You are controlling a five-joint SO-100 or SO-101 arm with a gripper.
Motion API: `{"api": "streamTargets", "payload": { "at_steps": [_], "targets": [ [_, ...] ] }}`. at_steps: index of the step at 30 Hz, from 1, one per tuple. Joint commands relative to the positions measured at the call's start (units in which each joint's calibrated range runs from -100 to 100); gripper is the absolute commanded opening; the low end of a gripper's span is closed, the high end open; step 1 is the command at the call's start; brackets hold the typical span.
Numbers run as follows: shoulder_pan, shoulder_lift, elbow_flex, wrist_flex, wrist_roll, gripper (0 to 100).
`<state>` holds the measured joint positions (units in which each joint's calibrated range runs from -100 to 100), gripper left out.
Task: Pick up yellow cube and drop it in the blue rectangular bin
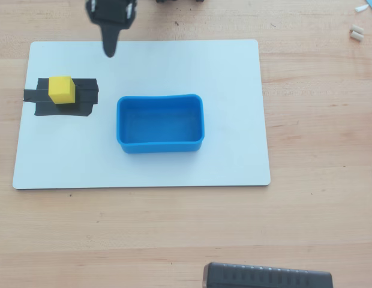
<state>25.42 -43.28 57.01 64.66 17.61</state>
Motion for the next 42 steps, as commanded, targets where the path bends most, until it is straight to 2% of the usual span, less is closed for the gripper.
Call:
{"api": "streamTargets", "payload": {
  "at_steps": [1,11,19,26,29,31,35,42],
  "targets": [
    [3.91,7.19,-10.74,0.41,3.52,0],
    [8.63,26.14,-28.92,2.72,8.01,0],
    [8.2,40.44,-46.65,4.62,8.5,0],
    [8.29,44.44,-49.29,4.78,8.06,0],
    [9.06,44.72,-49.01,5.11,7.33,21],
    [9.75,44.72,-49.1,6.52,6.64,26],
    [10.86,45.09,-49.92,10.81,6.3,32],
    [11.55,48.8,-53.65,12.05,6.3,32]
  ]
}}
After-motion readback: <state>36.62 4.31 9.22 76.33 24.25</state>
